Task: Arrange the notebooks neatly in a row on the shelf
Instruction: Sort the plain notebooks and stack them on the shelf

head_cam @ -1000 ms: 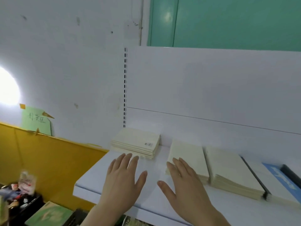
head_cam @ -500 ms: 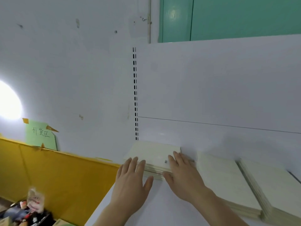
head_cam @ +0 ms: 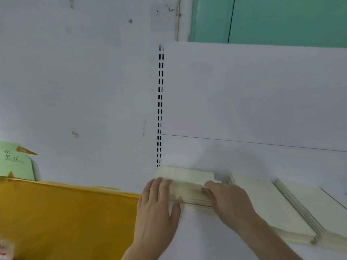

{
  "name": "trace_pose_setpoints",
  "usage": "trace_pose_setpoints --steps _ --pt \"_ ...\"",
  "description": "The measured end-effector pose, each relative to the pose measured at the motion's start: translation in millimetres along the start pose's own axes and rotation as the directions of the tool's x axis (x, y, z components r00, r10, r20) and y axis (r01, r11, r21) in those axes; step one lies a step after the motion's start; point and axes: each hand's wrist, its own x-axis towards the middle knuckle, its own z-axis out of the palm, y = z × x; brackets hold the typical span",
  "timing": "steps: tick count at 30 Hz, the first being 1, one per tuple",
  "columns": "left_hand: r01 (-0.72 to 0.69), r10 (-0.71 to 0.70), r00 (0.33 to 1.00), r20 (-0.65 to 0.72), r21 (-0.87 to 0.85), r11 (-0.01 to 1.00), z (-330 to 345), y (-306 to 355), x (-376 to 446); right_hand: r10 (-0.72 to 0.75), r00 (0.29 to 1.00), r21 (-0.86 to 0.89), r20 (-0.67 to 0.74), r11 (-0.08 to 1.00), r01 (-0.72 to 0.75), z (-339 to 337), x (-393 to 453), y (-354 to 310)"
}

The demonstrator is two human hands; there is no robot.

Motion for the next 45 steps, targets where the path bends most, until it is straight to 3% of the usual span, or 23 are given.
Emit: trace_pose_setpoints --steps 3,5,7,9,11,12,13,16,18,20,22,24,26,28,33,35,38,41,43,45 --pt "0.026 -0.040 0.997 -0.068 -0.196 0.980 -18.2 5.3 1.9 0.084 0.972 0.166 -0.220 0.985 -0.048 -17.8 -9.1 -9.8" --pt "0.143 -0.131 0.990 0.058 -0.376 0.915 -26.3 12.7 2.5 0.203 0.925 0.344 -0.321 0.935 -0.086 -31.8 -18.2 -14.7" --pt "0.320 -0.224 0.945 0.238 -0.538 0.780 -32.0 18.6 4.4 0.354 0.885 0.573 -0.303 0.810 -0.128 -44.8 -28.0 -24.1" --pt "0.478 -0.213 0.876 0.434 -0.711 0.516 -37.0 23.8 6.1 0.463 0.872 0.783 -0.157 0.597 -0.175 -51.8 -36.2 -37.4" --pt "0.581 -0.169 0.811 0.560 -0.806 0.117 -40.6 29.6 5.8 0.493 0.870 0.910 0.024 0.350 -0.223 -52.5 -42.5 -49.9" --pt "0.581 -0.184 0.799 0.573 -0.814 -0.013 -41.9 31.4 4.6 0.495 0.865 0.934 0.078 0.268 -0.238 -49.9 -44.8 -53.0" --pt "0.547 -0.219 0.810 0.543 -0.836 -0.049 -43.5 32.4 3.9 0.497 0.862 0.933 0.101 0.254 -0.256 -46.8 -46.4 -53.8" --pt "0.426 -0.286 0.880 0.379 -0.896 0.126 -45.8 30.5 3.5 0.451 0.891 0.818 0.052 0.492 -0.297 -40.0 -47.7 -48.9" --pt "0.377 -0.316 0.899 0.302 -0.901 0.213 -47.8 26.3 4.1 0.419 0.908 0.772 0.030 0.567 -0.287 -38.9 -45.5 -45.7" --pt "0.360 -0.369 0.896 0.249 -0.892 0.273 -50.4 18.7 3.9 0.390 0.920 0.717 -0.032 0.651 -0.251 -35.1 -38.5 -41.0" --pt "0.365 -0.426 0.879 0.217 -0.879 0.306 -53.2 9.1 4.0 0.335 0.938 0.540 -0.088 0.808 -0.238 -20.2 -26.3 -29.4" --pt "0.379 -0.478 0.855 0.202 -0.872 0.311 -53.1 -2.1 2.0 0.263 0.965 0.332 0.017 0.909 -0.253 -0.1 -15.0 -20.9" --pt "0.391 -0.504 0.841 0.195 -0.863 0.320 -52.1 -11.4 -1.4 0.192 0.965 0.195 0.179 0.955 -0.226 19.7 -6.7 -19.2" --pt "0.390 -0.509 0.841 0.182 -0.857 0.338 -50.8 -17.9 -5.3 0.118 0.960 0.082 0.252 0.986 -0.143 29.9 -2.7 -22.7" --pt "0.379 -0.498 0.853 0.156 -0.841 0.386 -50.7 -27.3 -10.8 0.034 0.992 -0.087 0.119 0.996 -0.024 25.8 1.3 -24.2" --pt "0.380 -0.491 0.857 0.155 -0.835 0.399 -52.5 -28.1 -13.2 0.053 0.993 -0.124 0.105 0.991 -0.040 13.7 1.6 -24.2" --pt "0.384 -0.490 0.858 0.155 -0.827 0.410 -55.1 -27.1 -16.4 0.150 0.984 -0.009 -0.095 0.988 -0.151 -10.6 2.9 -18.4" --pt "0.393 -0.501 0.852 0.152 -0.818 0.420 -54.6 -23.5 -17.1 0.243 0.908 0.192 -0.340 0.964 -0.186 -37.4 -2.7 -9.9" --pt "0.399 -0.508 0.848 0.152 -0.814 0.422 -54.5 -19.6 -15.8 0.356 0.848 0.371 -0.393 0.905 -0.208 -56.3 -10.4 -8.9" --pt "0.414 -0.509 0.844 0.171 -0.811 0.414 -53.8 -13.7 -13.9 0.481 0.811 0.604 -0.334 0.769 -0.208 -69.9 -19.2 -12.4"
